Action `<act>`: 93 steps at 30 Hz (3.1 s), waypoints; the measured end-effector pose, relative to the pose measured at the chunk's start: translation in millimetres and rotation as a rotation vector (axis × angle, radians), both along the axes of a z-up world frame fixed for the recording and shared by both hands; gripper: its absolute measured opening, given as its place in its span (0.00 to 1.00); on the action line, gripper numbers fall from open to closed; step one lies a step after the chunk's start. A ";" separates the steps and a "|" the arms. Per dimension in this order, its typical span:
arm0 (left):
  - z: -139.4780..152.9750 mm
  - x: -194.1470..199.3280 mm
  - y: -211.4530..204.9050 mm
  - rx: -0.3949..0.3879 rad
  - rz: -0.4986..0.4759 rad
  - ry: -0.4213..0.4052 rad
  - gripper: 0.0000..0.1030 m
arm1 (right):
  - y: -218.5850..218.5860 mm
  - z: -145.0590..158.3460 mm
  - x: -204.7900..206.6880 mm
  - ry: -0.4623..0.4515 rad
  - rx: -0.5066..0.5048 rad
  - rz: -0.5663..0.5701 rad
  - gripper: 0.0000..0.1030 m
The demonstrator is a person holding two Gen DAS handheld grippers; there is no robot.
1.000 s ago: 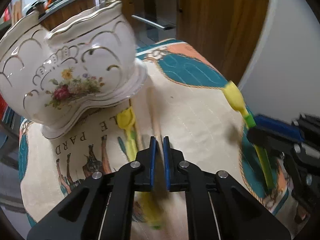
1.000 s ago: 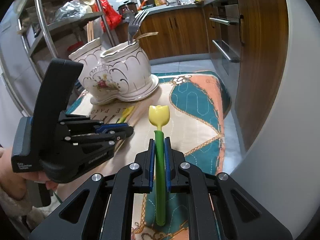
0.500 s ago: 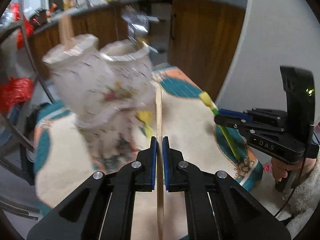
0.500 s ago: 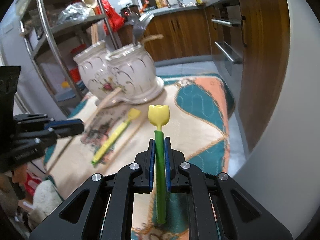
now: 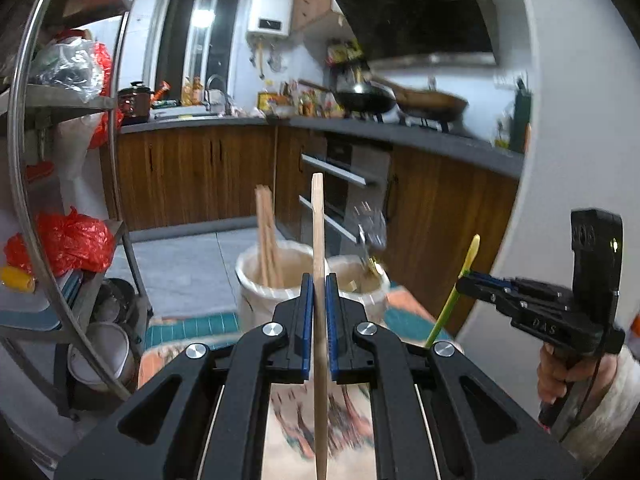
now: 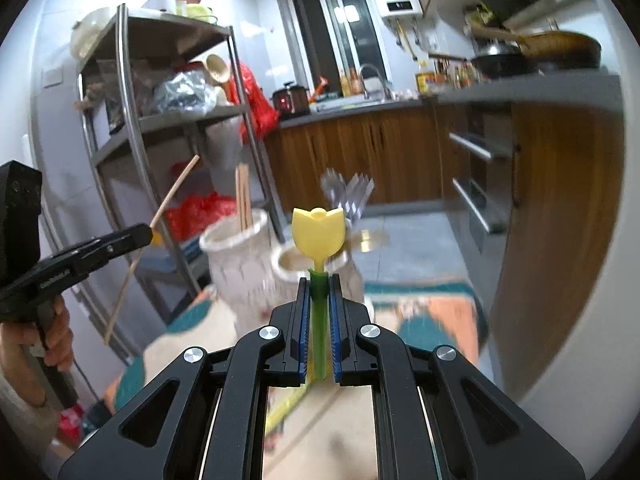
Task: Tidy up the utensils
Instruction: 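Lift the chopstick with the left tool while the right tool carries the green spoon to the pots, then insert the chopstick into the tall pot with left while right drops green spoon into small pot, then move both open tools back down toward the remaining utensils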
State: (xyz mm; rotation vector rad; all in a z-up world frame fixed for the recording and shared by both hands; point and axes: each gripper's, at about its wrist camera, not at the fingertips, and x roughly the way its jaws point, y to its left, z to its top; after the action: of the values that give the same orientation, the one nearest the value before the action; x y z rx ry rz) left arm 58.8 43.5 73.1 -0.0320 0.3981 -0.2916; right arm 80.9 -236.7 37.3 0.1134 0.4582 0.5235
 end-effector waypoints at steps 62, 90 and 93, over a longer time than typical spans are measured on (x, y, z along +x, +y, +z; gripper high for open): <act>-37.1 60.4 33.0 0.004 0.175 -0.020 0.09 | 47.3 -16.3 60.0 0.031 -0.093 -0.031 0.39; -63.5 -12.2 38.1 0.051 0.192 0.085 0.94 | 24.4 -53.1 5.7 0.200 -0.184 -0.121 0.92; -65.0 -15.8 40.9 0.061 0.200 0.090 0.94 | 33.7 -59.8 1.7 0.219 -0.212 -0.111 0.92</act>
State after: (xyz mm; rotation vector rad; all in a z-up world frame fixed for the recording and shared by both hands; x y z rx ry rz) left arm 43.0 84.5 8.1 -0.0254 0.4893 -0.0805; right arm 82.5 -203.0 -22.5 -0.0079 0.7139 0.3524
